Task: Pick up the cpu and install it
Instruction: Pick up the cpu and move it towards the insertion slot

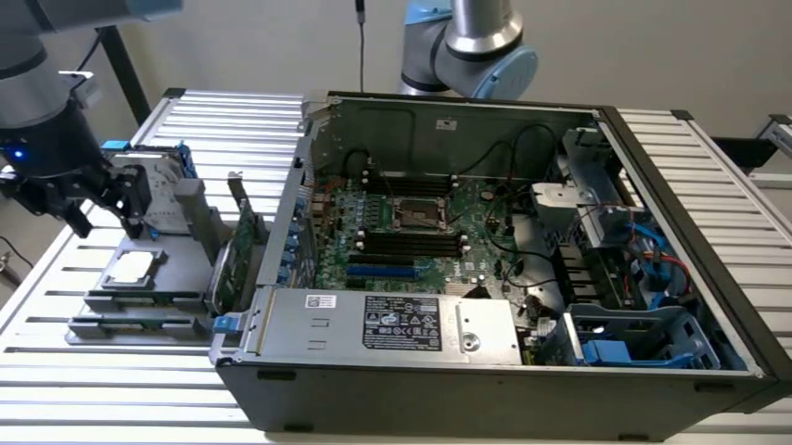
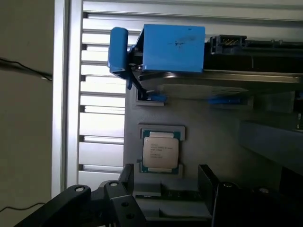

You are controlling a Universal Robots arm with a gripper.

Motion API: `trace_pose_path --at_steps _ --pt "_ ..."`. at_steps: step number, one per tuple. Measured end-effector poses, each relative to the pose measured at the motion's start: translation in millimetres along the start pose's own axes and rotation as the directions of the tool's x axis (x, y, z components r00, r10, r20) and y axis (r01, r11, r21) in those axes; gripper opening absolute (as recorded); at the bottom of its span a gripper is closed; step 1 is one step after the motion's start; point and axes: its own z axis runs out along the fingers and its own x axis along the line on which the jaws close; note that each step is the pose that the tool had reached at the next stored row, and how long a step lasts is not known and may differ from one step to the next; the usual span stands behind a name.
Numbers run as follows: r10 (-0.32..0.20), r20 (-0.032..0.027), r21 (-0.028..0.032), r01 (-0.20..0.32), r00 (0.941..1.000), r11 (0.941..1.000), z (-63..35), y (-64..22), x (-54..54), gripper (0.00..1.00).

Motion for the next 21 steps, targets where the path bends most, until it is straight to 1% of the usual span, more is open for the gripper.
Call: trace_pose_path --at_steps 12,18,21 --pt "0.000 0.0017 0.0001 0.000 1.0000 1.0000 21.9 -0.3 0.1 0.65" --pt "0.000 0.0042 0.0003 0.000 1.0000 1.0000 32.8 -0.4 2.0 0.65" --pt "0.000 0.0066 0.0003 0.000 1.0000 1.0000 38.2 -0.5 2.9 0.65"
